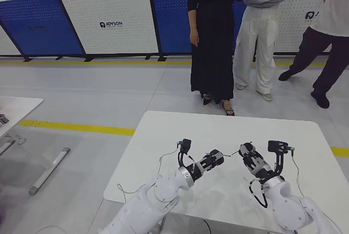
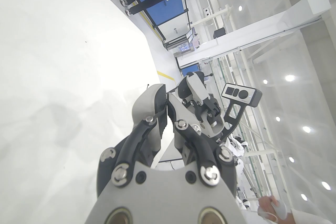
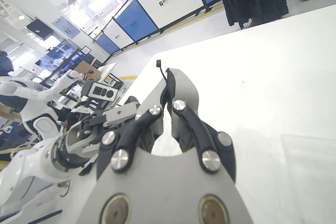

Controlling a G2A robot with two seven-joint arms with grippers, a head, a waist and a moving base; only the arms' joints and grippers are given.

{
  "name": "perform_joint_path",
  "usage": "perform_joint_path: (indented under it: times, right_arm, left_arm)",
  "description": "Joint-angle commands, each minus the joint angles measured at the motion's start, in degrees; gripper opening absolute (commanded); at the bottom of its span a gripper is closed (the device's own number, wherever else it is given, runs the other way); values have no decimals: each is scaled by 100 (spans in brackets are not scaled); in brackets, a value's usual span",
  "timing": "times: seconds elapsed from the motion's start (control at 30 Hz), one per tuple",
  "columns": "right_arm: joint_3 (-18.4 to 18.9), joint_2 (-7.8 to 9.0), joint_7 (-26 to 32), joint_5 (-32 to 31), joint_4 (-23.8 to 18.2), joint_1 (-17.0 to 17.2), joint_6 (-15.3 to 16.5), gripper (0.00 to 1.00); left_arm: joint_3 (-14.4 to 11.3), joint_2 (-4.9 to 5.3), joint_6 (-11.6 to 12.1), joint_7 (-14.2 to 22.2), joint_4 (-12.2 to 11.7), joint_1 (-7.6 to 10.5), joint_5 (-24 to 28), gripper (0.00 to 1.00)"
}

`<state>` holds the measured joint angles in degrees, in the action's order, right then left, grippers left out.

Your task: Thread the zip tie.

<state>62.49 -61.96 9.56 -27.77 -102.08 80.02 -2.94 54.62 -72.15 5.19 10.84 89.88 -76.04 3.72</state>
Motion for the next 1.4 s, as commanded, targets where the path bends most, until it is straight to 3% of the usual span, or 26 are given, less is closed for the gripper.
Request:
perform_joint_path:
  times: [0.0, 0.53, 1.37]
  right_arm:
    - [-1, -10, 18, -30, -25, 20, -1, 0]
    - [20, -49, 17, -83, -25, 41, -69, 0]
    - [204, -161, 95, -175, -41, 175, 86, 0]
  left_arm:
    - [0, 0, 0, 0, 0, 0, 0, 0]
    - [0, 0, 0, 0, 0, 0, 0, 0]
    - [0, 0, 0, 0, 0, 0, 0, 0]
